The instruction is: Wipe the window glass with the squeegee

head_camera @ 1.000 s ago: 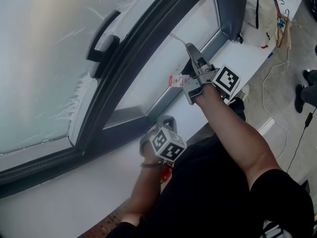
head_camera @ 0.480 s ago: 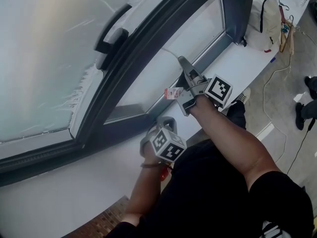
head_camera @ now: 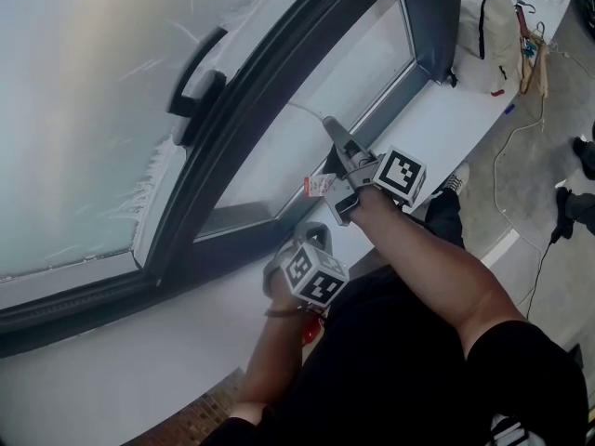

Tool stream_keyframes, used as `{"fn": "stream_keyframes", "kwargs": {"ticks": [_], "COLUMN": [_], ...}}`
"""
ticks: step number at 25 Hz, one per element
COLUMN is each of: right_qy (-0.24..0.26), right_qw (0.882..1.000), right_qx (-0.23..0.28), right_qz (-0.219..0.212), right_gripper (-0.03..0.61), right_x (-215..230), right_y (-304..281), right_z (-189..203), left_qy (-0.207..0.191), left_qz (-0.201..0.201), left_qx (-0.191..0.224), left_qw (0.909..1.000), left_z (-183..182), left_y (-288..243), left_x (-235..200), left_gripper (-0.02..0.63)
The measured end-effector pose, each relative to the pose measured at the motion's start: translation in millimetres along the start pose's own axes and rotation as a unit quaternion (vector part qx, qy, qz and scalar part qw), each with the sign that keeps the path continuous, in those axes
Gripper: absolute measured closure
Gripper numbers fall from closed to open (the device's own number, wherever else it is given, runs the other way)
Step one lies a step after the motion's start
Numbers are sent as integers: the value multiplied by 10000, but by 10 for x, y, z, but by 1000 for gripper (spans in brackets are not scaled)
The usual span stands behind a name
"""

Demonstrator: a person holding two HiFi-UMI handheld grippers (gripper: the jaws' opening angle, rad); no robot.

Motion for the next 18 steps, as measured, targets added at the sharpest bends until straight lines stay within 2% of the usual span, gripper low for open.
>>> {"fn": "stream_keyframes", "kwargs": {"ticks": [6,13,18], "right_qy": [68,189,266], "right_qw": [9998,9937,9853], "right_qx": [175,1088,1682], "right_qz": [-36,213,149], "right_gripper": [448,448,448], "right_x": [-45,61,110], "right_y": [155,461,515], "right_z": [-331,-1268,-1981], "left_qy": [3,-61,-106], "left_qz": [149,240,266], "left_qx": [106,349,372], "left_qw": [9998,9991,9989], "left_z": [-163,-518,-699], "left_y": [-16,-14,-35], "left_x": [-19,-131,-193], "left_gripper": [614,614,614]}}
Point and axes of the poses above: the fingertips, and each gripper's own axes: y backward along the fingers, x to its right, z out of its underside, the point moved 3 cm from there along y, backward along the fingers, and after that the axes turned 4 degrees about -x, right-handed, at the moved point
